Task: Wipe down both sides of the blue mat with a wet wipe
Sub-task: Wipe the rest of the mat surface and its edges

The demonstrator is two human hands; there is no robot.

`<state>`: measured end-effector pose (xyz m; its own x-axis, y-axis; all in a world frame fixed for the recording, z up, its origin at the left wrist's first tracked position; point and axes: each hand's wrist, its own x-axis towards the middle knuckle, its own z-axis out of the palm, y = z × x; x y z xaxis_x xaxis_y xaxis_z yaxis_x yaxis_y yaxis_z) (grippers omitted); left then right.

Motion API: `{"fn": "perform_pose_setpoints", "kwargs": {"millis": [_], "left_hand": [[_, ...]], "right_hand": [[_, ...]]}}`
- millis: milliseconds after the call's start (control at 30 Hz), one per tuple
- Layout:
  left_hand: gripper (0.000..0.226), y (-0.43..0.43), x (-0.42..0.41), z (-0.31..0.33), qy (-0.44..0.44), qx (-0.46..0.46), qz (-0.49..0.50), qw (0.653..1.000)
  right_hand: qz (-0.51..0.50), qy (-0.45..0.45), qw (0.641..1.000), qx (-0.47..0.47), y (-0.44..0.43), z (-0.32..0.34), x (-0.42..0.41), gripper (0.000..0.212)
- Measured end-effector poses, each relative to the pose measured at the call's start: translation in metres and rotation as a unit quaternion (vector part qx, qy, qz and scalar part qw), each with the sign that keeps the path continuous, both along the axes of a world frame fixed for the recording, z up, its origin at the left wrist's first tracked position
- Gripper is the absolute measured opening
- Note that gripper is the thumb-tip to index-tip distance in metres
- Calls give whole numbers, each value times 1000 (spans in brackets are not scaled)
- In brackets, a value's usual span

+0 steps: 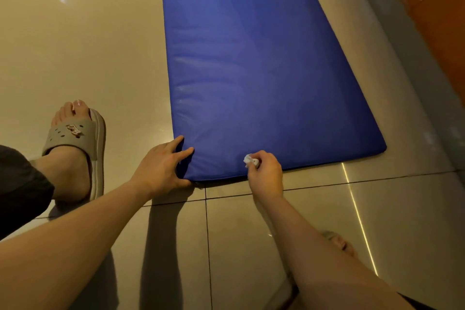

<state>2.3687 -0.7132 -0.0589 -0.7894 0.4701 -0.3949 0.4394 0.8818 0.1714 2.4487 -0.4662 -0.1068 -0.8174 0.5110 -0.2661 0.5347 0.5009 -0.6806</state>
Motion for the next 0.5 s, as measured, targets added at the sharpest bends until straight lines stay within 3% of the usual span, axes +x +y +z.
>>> {"fn": "perform_pose_setpoints", "kwargs": {"millis": [167,300,367,500], "left_hand": [[101,3,4,-3,-25,1,12,1000],[95,1,-5,2,-63,9,7,998],[95,2,-4,0,-54,5,9,999],[93,8,7,-8,-8,-11,15,1000]], "right_hand": [[-96,-10,993,68,69,2,1,8],[-119,-21,989,86,47,1,-7,13],[-72,-4,995,71,4,2,-1,17],[133,-11,988,73,-75,6,8,18]]}}
